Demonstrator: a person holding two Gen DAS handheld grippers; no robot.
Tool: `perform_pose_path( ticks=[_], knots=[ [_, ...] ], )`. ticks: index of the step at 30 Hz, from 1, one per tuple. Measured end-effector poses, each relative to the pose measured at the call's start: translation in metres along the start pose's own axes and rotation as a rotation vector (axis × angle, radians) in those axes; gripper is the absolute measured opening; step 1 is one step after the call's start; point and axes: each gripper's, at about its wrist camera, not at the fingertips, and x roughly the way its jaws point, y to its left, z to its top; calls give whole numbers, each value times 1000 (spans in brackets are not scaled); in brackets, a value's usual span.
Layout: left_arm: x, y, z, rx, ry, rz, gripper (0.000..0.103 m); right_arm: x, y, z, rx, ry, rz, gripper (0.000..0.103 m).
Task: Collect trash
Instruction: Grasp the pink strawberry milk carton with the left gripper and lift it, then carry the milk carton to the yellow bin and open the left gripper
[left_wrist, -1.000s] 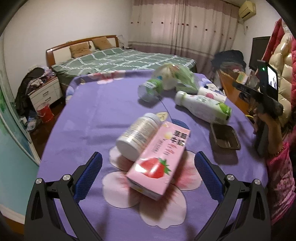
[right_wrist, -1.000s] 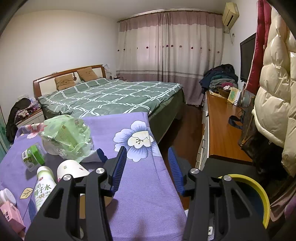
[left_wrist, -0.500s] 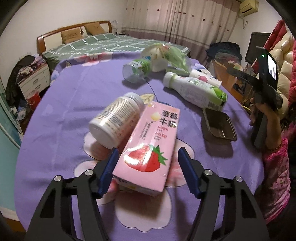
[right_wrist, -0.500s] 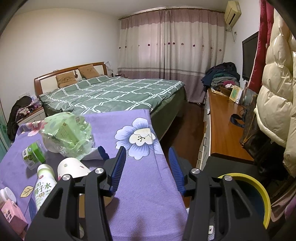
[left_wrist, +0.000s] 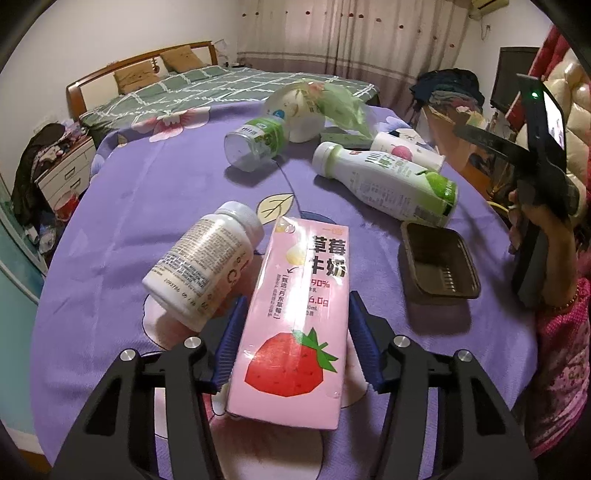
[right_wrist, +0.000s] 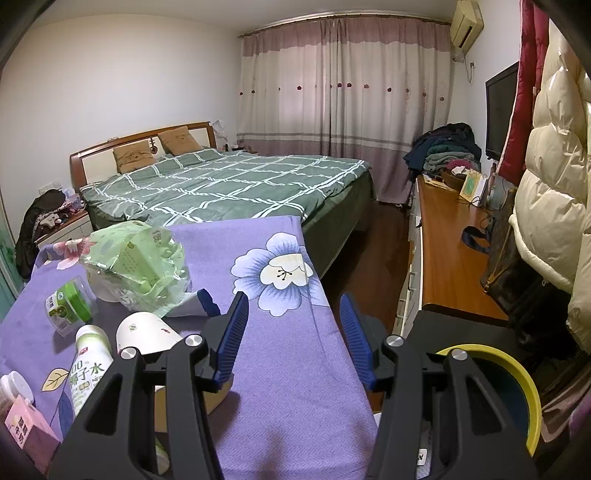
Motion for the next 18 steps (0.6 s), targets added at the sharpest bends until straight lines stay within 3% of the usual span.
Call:
perform_pose_path(
  ticks=[9,18],
  knots=[
    [-34,-15,16,33,-80,-32,53,-2,-9,5,24,2,9,49],
    [-42,-62,65,136,-139,-88,53,-35,-57,-4,33,47,8,49]
  ],
)
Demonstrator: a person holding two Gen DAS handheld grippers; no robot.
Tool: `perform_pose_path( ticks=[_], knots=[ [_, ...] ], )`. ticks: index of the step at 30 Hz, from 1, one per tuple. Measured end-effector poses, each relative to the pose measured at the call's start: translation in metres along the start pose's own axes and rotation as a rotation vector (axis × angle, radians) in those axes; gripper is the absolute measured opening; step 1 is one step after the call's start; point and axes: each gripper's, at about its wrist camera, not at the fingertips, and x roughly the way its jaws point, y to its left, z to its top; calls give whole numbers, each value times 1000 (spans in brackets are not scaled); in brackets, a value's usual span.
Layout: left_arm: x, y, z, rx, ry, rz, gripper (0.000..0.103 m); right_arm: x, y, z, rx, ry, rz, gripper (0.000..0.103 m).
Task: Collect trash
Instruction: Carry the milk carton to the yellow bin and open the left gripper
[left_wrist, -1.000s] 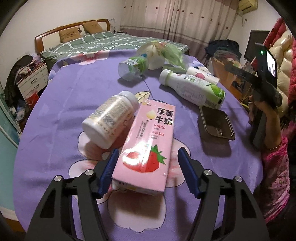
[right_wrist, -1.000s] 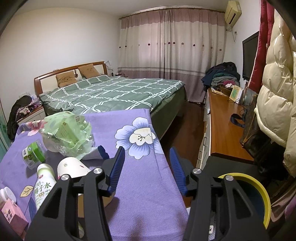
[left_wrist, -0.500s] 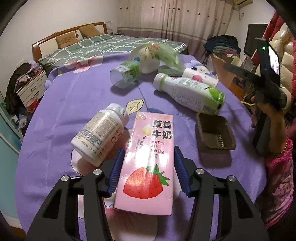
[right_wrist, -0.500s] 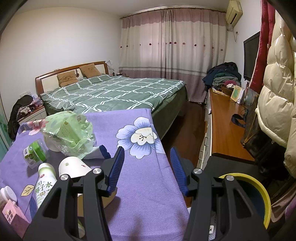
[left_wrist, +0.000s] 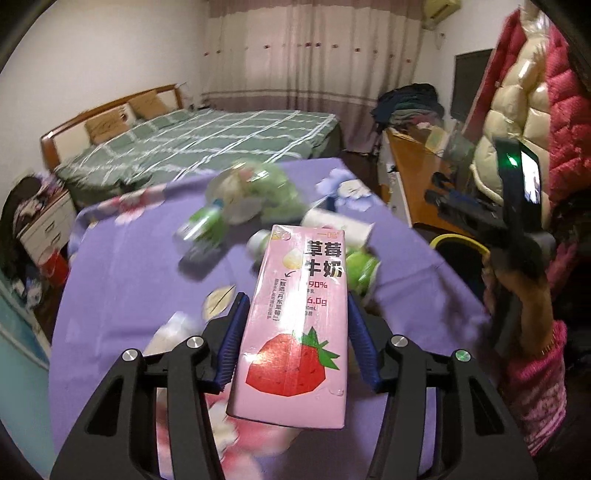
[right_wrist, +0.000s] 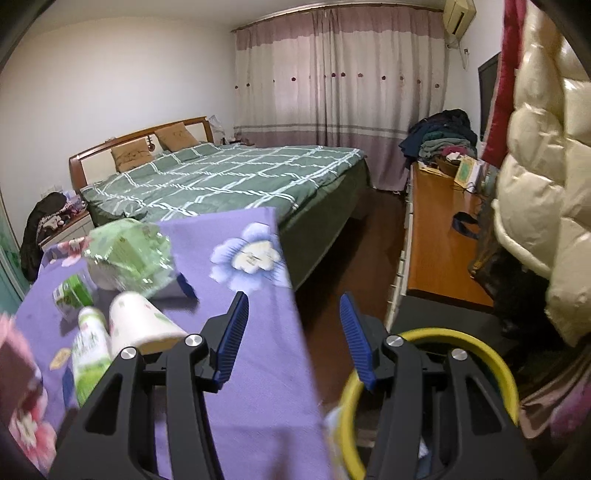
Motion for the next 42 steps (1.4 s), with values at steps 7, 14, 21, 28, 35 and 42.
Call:
perform_pose_path(
  ticks=[7,14,21,28,35,42],
  knots=[
    [42,-65,33,75,17,-121,53,-36,-66,-29,51,2,-58,51],
    [93,-156,56,178,56,-224,53,-79,-120,-59,106,-16,-138,52],
    [136,-239,65,251,106,-296,53,-118,-163,-81,184,-34,-223,55],
    [157,-283,61,296,129,-325,53,-122,-178,-88,214,-16,-261,55],
    [150,-275,62,275,99,-315,79,-117,-174,-88,223,-2,-263,55],
    [91,-200,71,189,-18,-288,86,-102,-152,-80,189,23,-215,55]
  ],
)
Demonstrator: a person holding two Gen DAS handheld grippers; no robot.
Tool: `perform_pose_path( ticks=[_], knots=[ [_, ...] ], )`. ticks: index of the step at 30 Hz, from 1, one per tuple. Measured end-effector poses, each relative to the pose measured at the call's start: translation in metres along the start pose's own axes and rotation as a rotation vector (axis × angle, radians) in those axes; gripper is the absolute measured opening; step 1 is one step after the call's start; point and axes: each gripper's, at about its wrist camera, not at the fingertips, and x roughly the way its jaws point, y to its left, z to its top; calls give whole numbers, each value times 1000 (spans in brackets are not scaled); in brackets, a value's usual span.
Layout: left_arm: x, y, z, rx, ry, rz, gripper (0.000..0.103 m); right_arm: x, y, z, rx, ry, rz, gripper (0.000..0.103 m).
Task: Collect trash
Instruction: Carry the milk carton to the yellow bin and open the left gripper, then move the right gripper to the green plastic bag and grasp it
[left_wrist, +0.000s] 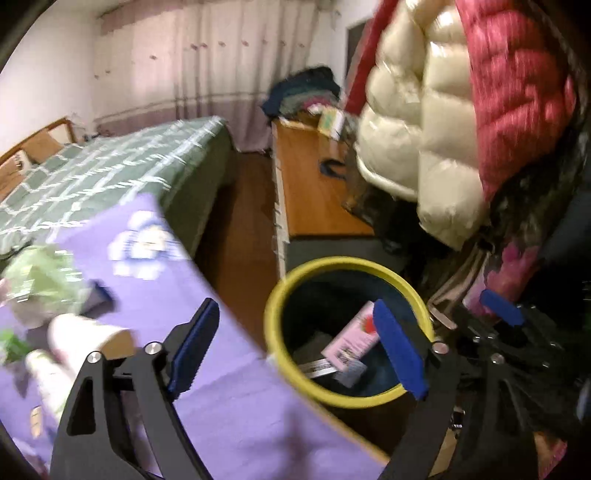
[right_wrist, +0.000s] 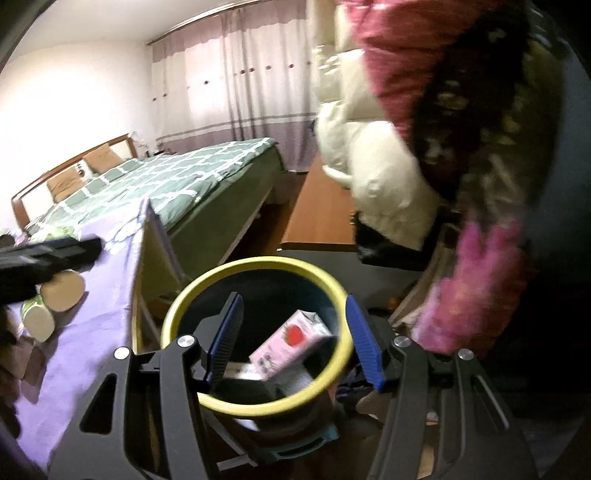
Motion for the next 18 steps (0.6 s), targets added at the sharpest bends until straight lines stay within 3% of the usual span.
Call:
perform_pose_path(
  ticks=[3,9,18],
  knots=[
    [-32,36,-4,-44,-45,54,87,6,20,3,-27,11,47,55],
    [-107,142,-29,-182,-153,273,89,16,79,16,-104,24,156,55],
    [-172,278,-81,-336,-209,578,90,26,193,35,-247,21,303,55]
  ],
)
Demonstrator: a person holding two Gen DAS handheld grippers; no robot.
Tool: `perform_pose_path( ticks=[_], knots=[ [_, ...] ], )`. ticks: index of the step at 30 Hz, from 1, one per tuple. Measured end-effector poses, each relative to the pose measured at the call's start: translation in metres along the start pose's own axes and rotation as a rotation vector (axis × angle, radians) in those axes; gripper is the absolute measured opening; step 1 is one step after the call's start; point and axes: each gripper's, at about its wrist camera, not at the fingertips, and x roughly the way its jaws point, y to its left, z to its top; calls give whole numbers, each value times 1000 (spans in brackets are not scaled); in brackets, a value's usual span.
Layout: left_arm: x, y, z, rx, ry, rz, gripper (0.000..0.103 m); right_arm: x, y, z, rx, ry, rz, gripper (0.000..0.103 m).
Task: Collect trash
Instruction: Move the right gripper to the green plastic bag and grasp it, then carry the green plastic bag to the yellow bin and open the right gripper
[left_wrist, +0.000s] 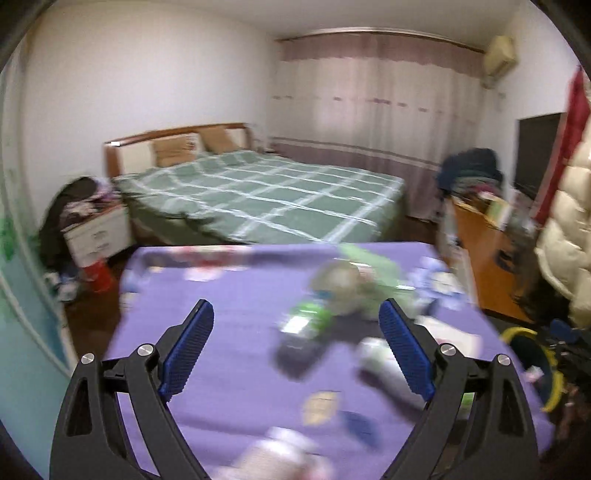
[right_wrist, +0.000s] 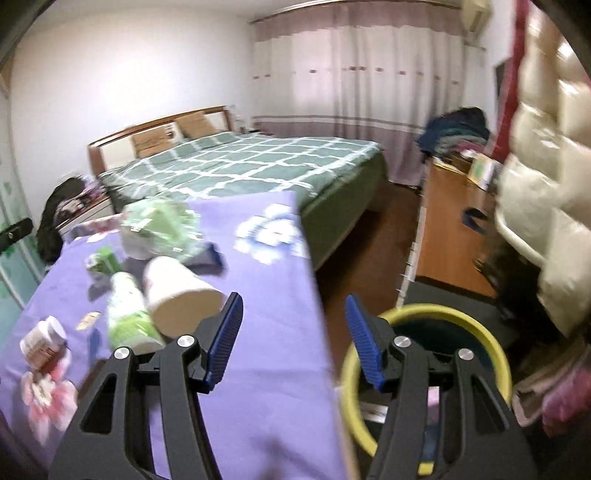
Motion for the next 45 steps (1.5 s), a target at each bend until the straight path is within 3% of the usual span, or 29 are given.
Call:
perform_pose_path(
  ticks=[6,13,18,30,31,32,37,45],
  knots=[
    [38,66,3,-33,-7,132,90,25,57,31,-71,-4,104,55],
    [85,115,-8,-116,26,180,90,67,117,54,-174,50,208,55],
    [104,123,-20,-128,61,190,90,98,141,61,-234,105,203,55],
    [95,125,-24,-169,36,202,91,141,164,71,-304,213,168,58],
    [95,124,-24,-166,35,203,91,142,162,72,-300,220,173,57],
    [94,123,-24,-163,34,203,91,144,163,73,-293,227,179,47],
    [90,116,-25,-146,32,201,91,142,156,74,-254,222,207,20],
    [89,111,-25,-136,35,197,91,118,141,78,-188,158,241,15]
  ],
)
